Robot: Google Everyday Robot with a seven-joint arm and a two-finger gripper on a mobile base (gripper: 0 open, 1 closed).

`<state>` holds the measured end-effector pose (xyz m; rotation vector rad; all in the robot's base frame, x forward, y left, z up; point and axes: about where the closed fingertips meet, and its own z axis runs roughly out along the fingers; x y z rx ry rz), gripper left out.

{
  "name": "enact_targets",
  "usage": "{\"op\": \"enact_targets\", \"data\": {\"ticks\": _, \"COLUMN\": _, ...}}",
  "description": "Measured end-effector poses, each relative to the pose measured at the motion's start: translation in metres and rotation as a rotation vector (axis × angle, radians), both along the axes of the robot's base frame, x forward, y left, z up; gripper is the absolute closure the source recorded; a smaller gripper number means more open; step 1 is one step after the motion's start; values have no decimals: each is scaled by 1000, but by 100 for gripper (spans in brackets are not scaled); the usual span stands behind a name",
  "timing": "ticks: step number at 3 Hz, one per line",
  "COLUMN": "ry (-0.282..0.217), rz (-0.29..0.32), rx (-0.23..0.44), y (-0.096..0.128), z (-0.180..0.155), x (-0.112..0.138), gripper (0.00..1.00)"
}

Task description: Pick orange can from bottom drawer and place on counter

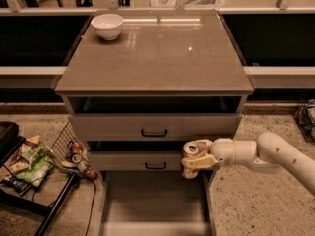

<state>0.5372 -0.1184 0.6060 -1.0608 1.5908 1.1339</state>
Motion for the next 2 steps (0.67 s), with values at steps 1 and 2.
{"op": "enact_targets", "data": {"ticks": 1, "ry": 0, "rz": 0, "rx": 0, "y": 0, "z": 0, "x": 0, "gripper": 100}}
{"op": "enact_targets", "data": {"ticks": 2, "ry": -23, "rz": 8, "rx": 27, "y": 6, "z": 27, "x": 2, "gripper": 100}}
